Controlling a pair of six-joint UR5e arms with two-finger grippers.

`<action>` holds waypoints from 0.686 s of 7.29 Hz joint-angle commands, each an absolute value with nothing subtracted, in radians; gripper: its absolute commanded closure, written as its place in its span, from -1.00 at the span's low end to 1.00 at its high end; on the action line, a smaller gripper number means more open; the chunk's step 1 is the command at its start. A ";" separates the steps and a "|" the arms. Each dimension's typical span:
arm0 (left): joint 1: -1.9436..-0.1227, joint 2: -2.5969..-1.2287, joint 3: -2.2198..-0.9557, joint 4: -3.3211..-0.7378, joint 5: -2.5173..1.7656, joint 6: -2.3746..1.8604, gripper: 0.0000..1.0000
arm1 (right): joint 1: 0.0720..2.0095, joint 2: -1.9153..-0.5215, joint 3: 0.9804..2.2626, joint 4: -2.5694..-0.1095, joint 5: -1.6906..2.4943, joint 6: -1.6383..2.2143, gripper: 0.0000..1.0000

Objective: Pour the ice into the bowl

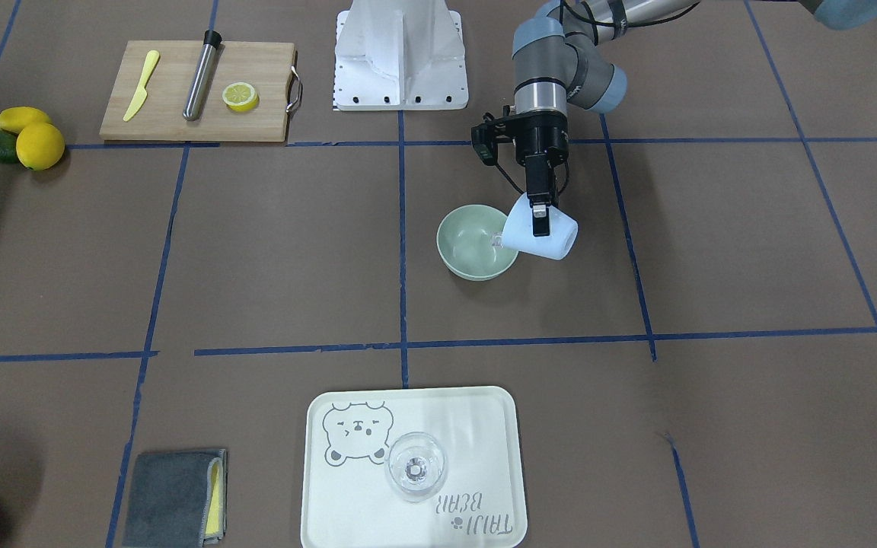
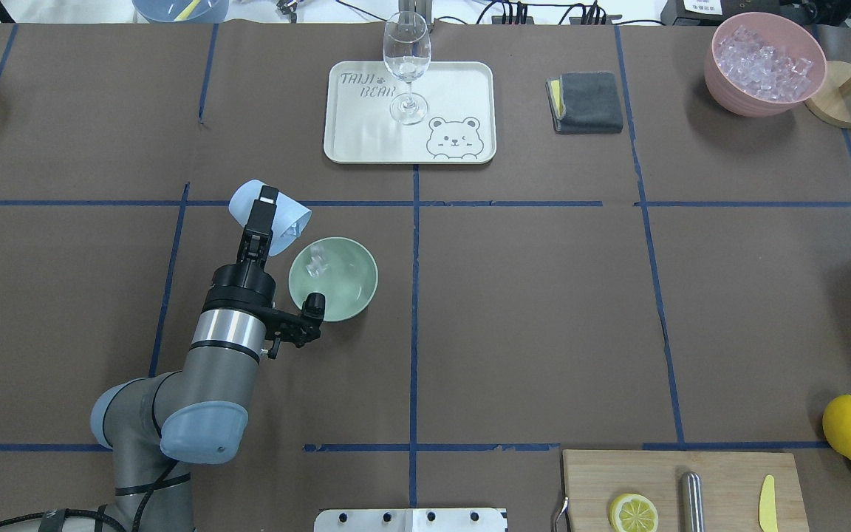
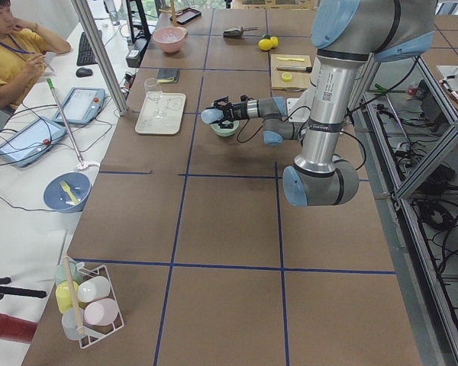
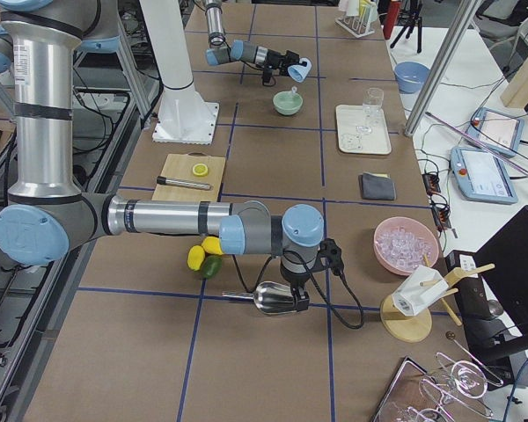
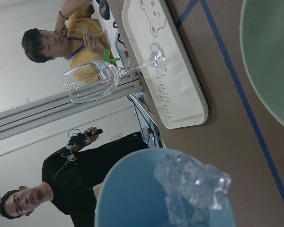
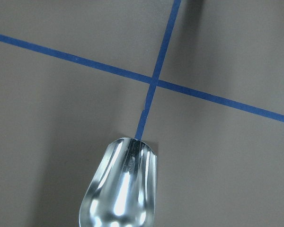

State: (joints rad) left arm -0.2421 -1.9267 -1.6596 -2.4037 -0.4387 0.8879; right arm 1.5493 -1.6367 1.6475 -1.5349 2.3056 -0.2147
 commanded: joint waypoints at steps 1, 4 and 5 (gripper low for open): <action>-0.239 -1.933 -1.660 -2.405 -0.437 0.943 1.00 | 1.551 -1.637 1.647 -1.536 2.306 -0.215 -1.00; -0.238 -1.934 -1.660 -2.410 -0.422 0.946 1.00 | 1.552 -1.637 1.647 -1.534 2.307 -0.215 -1.00; -0.238 -1.936 -1.660 -2.411 -0.422 0.946 1.00 | 1.552 -1.637 1.647 -1.534 2.306 -0.215 -1.00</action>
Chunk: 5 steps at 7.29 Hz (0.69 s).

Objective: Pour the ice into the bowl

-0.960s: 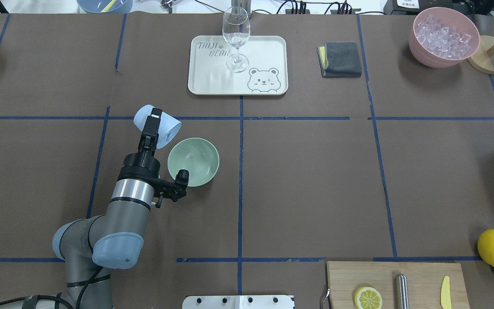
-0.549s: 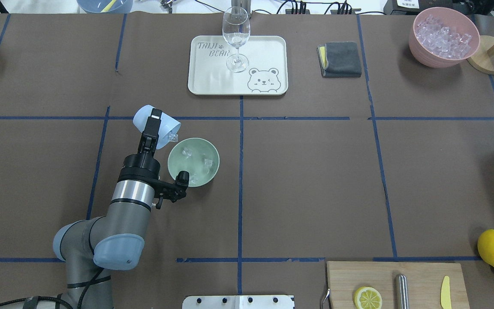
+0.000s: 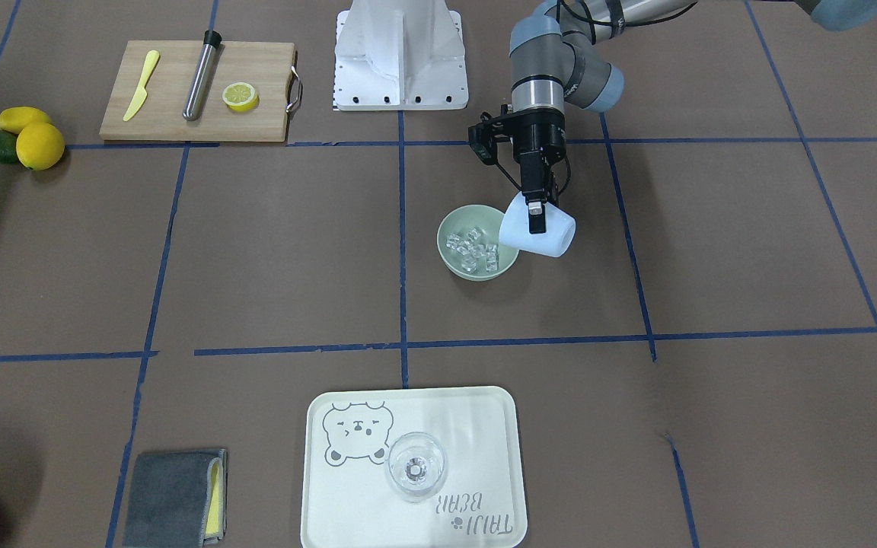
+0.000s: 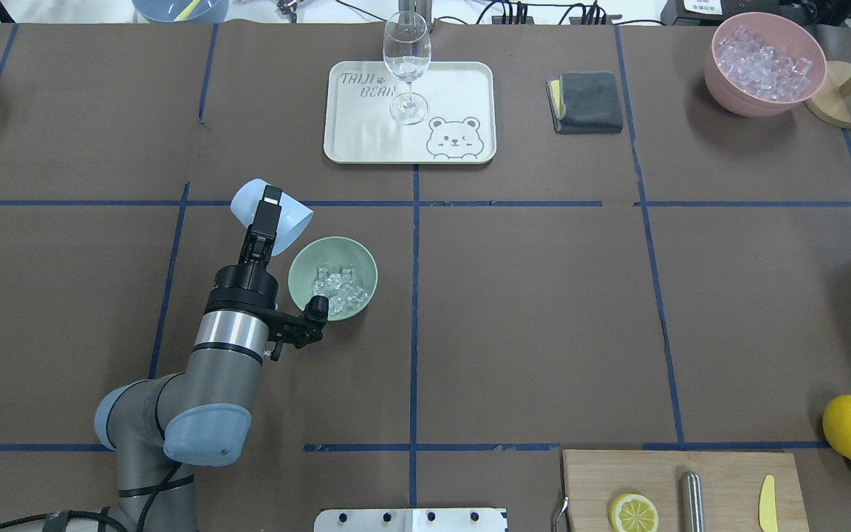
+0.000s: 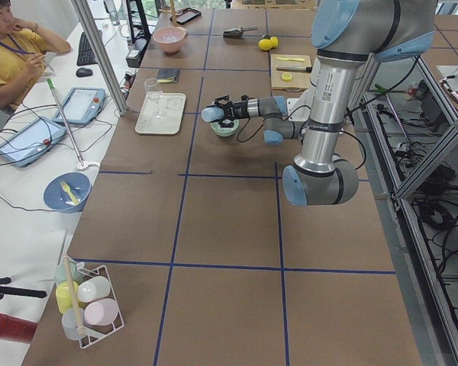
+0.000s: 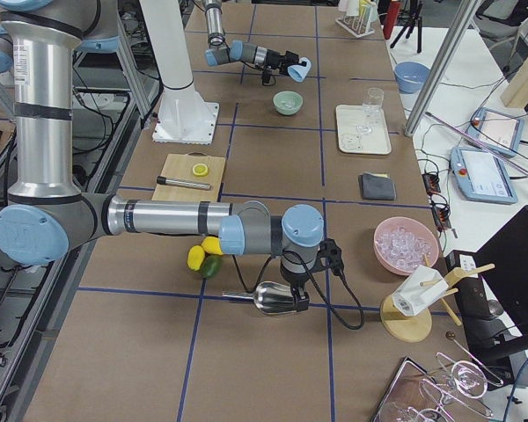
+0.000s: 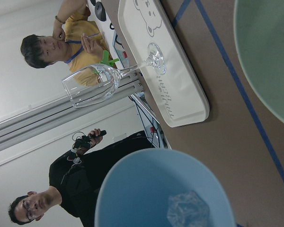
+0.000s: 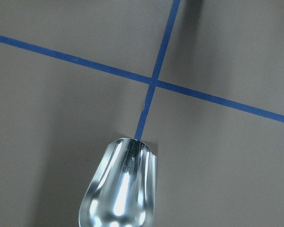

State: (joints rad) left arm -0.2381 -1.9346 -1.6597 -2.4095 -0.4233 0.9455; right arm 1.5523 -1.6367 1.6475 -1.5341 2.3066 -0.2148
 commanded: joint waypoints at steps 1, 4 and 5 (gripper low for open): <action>-0.238 -1.936 -1.663 -2.411 -0.422 0.946 1.00 | 1.552 -1.637 1.647 -1.534 2.306 -0.215 -1.00; -0.238 -1.936 -1.678 -2.449 -0.423 0.940 1.00 | 1.552 -1.637 1.646 -1.532 2.306 -0.215 -1.00; -0.238 -1.931 -1.665 -2.517 -0.423 0.948 1.00 | 1.554 -1.638 1.646 -1.532 2.307 -0.215 -1.00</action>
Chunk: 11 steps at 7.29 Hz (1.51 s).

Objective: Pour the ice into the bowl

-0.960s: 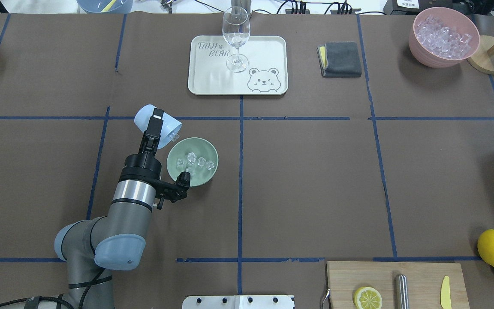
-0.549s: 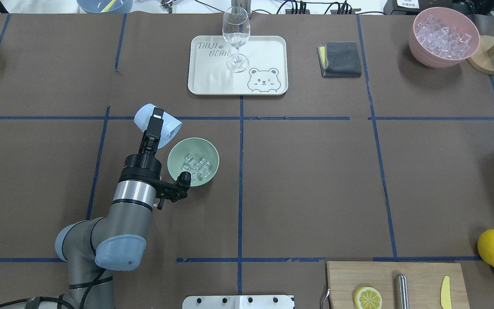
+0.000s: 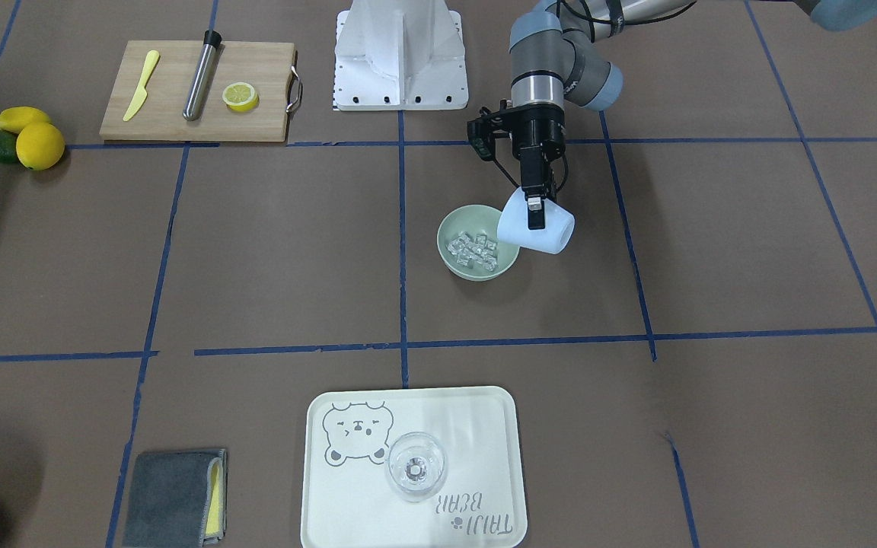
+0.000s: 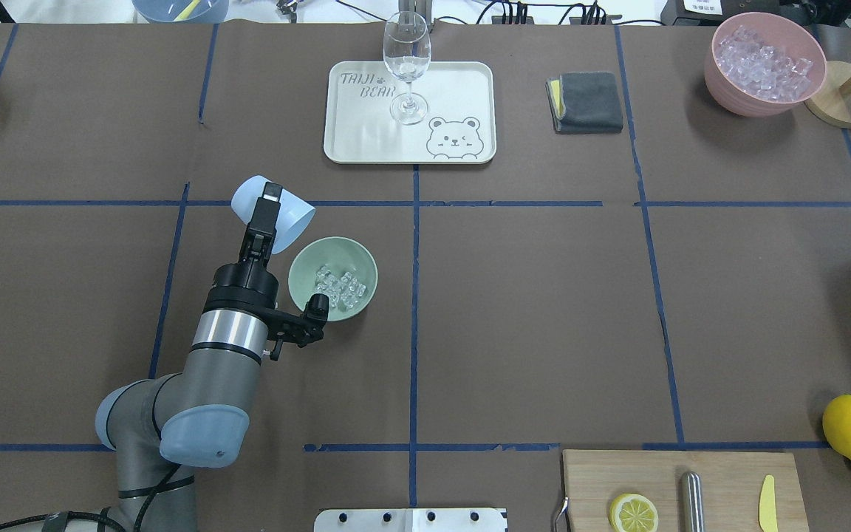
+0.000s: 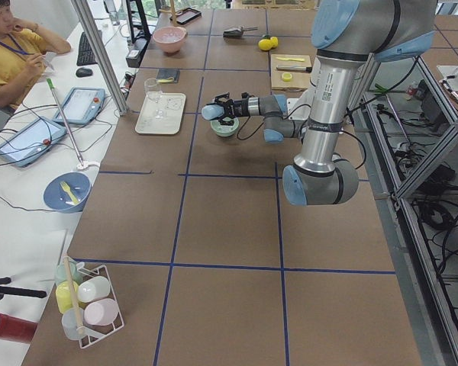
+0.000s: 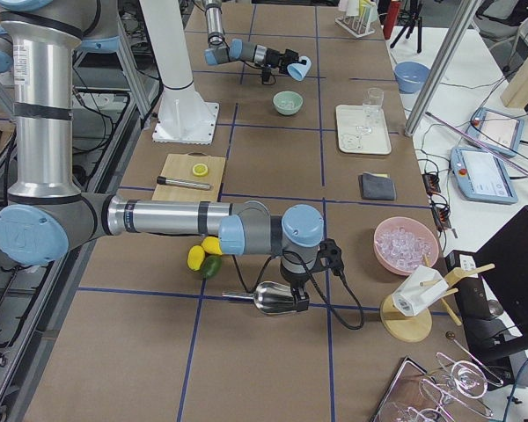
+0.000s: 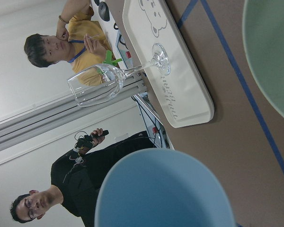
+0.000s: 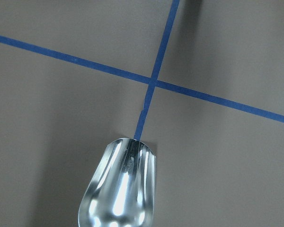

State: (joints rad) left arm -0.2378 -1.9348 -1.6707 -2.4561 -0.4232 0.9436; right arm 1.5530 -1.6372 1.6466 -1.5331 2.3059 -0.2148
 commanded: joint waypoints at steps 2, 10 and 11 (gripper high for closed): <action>-0.238 -1.921 -1.661 -2.519 -0.420 0.991 1.00 | 1.552 -1.638 1.646 -1.531 2.306 -0.215 -1.00; -0.242 -1.911 -1.667 -2.730 -0.423 0.960 1.00 | 1.552 -1.637 1.647 -1.531 2.307 -0.213 -1.00; -0.244 -1.913 -1.667 -2.730 -0.472 0.777 1.00 | 1.552 -1.637 1.647 -1.531 2.306 -0.213 -1.00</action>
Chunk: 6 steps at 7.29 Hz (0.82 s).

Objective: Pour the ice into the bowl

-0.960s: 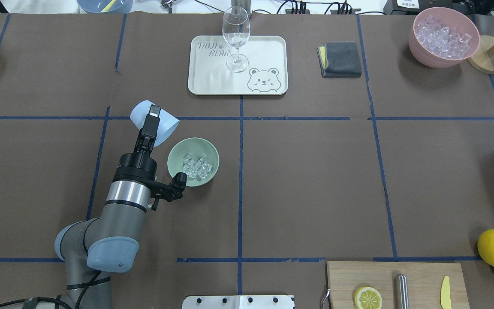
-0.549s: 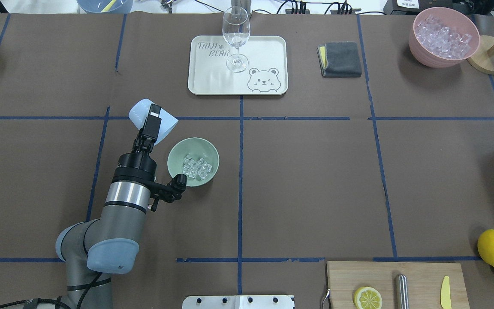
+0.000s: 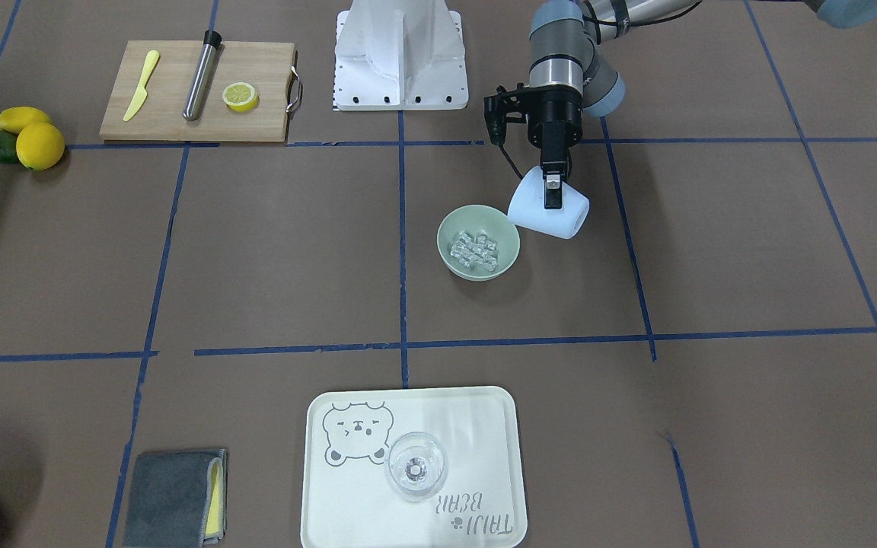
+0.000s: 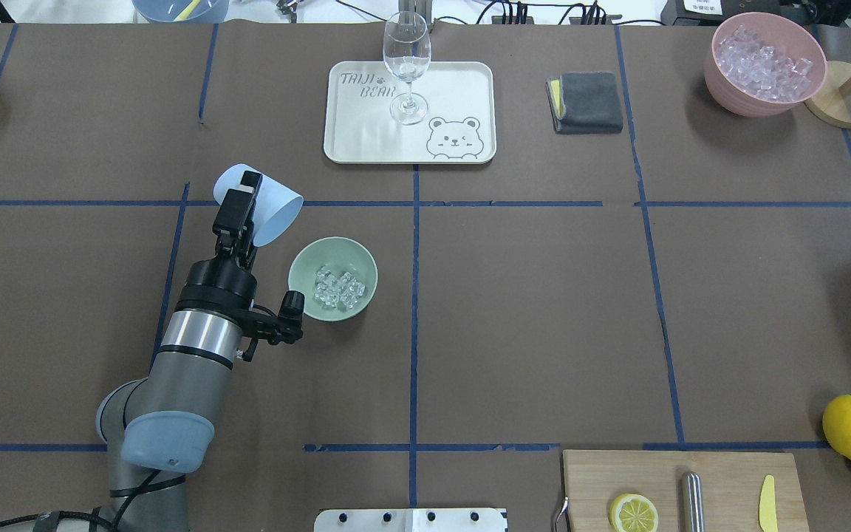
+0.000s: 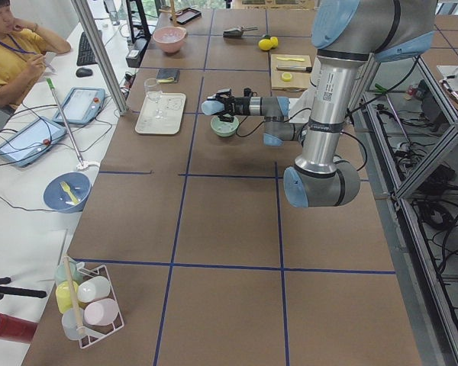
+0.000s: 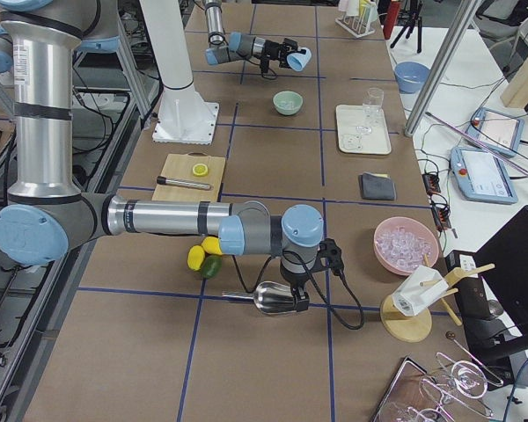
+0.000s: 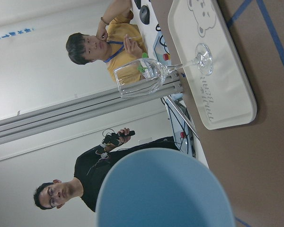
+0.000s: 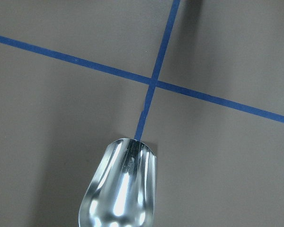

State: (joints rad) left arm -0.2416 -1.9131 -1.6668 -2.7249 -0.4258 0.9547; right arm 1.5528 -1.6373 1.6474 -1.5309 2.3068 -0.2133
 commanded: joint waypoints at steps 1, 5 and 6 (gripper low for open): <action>-0.245 -1.910 -1.674 -2.730 -0.517 0.633 1.00 | 1.554 -1.638 1.644 -1.531 2.307 -0.213 -1.00; -0.244 -1.887 -1.681 -2.808 -0.610 -0.086 1.00 | 1.552 -1.650 1.649 -1.529 2.306 -0.216 -1.00; -0.248 -1.888 -1.689 -2.827 -0.624 -0.194 1.00 | 1.554 -1.652 1.648 -1.529 2.306 -0.218 -1.00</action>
